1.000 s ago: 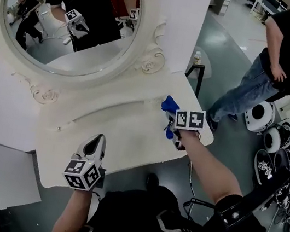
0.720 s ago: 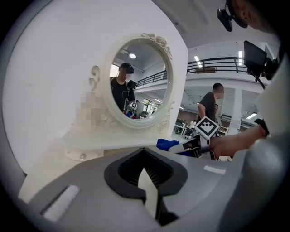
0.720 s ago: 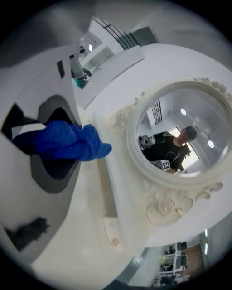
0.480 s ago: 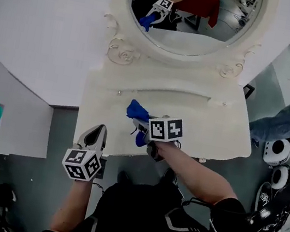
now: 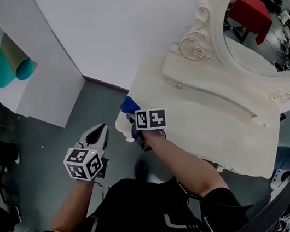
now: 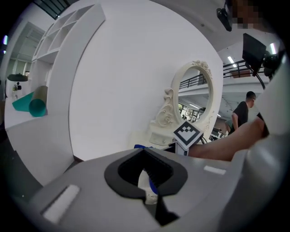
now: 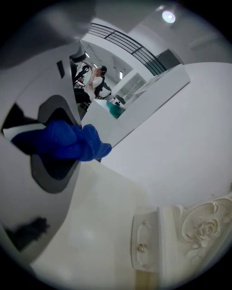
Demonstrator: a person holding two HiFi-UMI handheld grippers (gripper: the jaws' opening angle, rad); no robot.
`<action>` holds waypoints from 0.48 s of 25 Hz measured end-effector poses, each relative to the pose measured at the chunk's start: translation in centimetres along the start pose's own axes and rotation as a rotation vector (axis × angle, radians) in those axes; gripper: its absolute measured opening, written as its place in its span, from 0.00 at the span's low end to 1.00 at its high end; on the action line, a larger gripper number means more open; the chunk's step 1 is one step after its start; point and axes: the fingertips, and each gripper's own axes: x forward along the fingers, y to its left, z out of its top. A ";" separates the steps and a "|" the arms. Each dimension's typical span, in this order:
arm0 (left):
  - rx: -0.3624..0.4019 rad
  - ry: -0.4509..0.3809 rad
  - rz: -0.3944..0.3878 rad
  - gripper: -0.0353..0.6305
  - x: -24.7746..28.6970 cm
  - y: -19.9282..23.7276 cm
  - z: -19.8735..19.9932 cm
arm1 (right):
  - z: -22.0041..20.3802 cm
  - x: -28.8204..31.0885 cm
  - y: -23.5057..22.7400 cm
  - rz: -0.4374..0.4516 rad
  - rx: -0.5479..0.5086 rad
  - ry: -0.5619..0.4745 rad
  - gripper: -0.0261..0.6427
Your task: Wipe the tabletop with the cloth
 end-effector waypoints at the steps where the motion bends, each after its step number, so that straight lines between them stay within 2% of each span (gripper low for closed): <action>1: -0.005 0.002 0.012 0.06 -0.6 0.7 -0.2 | -0.4 1.3 0.2 -0.010 -0.002 0.022 0.24; 6: -0.028 0.000 0.043 0.06 -2.5 2.6 -0.7 | -2.3 5.6 -0.2 -0.076 -0.010 0.109 0.24; 12: -0.015 0.014 0.012 0.06 -1.7 2.5 -1.0 | -2.5 5.6 -1.0 -0.112 -0.006 0.134 0.24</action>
